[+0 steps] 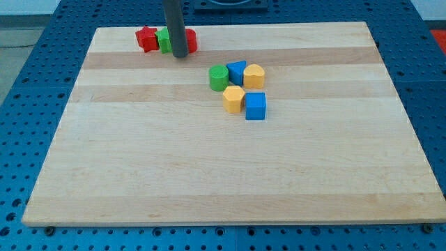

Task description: Slide the yellow hexagon into the blue cube

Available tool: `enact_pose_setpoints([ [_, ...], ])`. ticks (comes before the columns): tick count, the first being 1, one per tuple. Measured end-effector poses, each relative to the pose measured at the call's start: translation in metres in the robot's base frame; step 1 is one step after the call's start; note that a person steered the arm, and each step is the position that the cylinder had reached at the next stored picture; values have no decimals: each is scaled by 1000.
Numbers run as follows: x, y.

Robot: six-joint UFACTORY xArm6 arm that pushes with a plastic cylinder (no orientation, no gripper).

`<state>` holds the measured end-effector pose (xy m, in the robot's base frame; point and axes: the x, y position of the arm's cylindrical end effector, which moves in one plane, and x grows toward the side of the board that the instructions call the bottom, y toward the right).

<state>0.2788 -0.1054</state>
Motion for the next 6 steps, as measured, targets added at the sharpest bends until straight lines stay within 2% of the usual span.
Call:
enact_pose_setpoints([
  [1, 1, 0],
  [2, 24, 0],
  [3, 79, -4],
  [4, 130, 33],
  [5, 134, 76],
  [6, 131, 94],
])
